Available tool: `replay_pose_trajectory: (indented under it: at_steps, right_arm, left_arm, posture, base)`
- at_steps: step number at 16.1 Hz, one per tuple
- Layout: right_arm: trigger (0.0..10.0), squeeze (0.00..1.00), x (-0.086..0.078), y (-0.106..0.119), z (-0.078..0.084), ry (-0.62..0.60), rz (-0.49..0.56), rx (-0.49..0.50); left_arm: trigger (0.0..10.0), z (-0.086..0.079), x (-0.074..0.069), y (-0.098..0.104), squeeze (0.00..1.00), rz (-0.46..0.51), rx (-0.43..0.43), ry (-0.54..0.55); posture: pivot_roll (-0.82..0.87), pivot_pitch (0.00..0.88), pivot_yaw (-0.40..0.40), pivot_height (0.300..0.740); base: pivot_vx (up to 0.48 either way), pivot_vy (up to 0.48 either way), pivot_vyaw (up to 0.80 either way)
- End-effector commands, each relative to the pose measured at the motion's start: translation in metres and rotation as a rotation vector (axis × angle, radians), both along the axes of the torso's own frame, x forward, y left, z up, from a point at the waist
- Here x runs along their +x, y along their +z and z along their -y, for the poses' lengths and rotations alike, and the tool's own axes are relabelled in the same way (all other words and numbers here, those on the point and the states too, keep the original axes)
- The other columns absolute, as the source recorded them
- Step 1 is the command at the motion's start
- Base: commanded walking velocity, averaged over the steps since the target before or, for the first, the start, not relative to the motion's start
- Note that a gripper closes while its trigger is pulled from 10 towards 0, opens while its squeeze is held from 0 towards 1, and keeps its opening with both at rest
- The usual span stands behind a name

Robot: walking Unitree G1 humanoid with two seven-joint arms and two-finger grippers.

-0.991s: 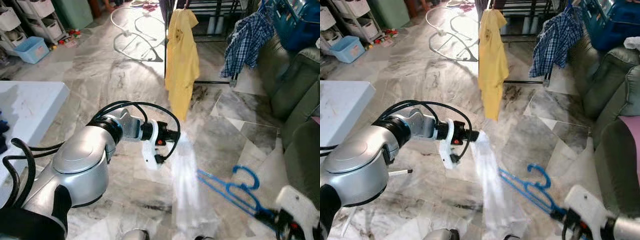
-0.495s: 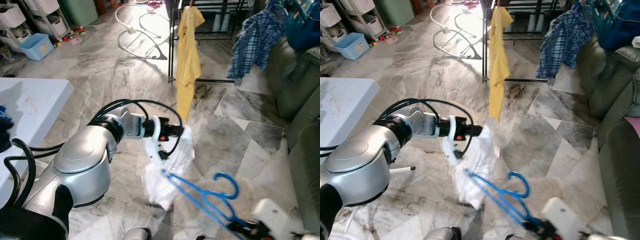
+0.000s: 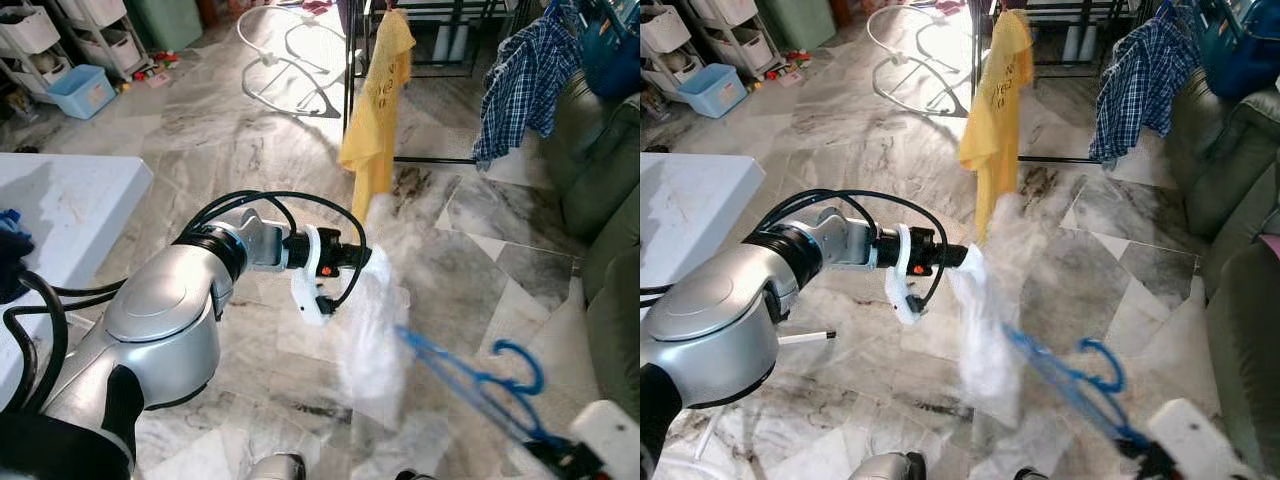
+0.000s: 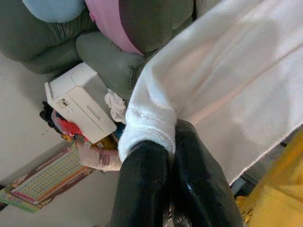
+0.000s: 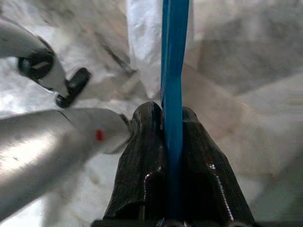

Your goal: Hang hanger

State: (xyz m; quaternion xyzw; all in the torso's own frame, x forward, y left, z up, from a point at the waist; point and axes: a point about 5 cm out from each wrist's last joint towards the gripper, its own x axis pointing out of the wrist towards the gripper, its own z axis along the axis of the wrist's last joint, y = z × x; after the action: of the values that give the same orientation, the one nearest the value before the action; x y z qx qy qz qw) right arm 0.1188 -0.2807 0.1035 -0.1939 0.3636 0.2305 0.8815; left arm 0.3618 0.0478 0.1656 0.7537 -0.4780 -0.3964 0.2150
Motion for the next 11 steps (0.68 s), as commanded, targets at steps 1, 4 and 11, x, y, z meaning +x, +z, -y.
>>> replay_pose_trajectory:
  at_steps: [1, 4, 11]
  right_arm:
    - [10.0, 0.0, -0.004, 0.001, 0.006, -0.03, -0.011, -0.02]
    - [10.0, 0.0, -0.003, 0.008, 0.016, -0.02, -0.014, -0.072]
    - [10.0, 0.0, 0.022, 0.038, 0.039, 0.019, 0.084, -0.152]
  left_arm:
    - [10.0, -0.006, -0.002, -0.005, 0.0, -0.026, 0.012, -0.013]
    - [10.0, -0.003, -0.007, -0.008, 0.0, -0.055, 0.018, -0.058]
    - [10.0, 0.002, -0.019, -0.019, 0.0, -0.119, 0.052, -0.176]
  posture:
    - [-0.04, 0.173, 0.119, 0.74]
    - [-0.03, 0.176, 0.119, 0.74]
    - [-0.03, 0.18, 0.124, 0.74]
  base:
    - [0.0, 0.0, 0.0]
    - [0.0, 0.0, 0.0]
    - [0.0, 0.0, 0.0]
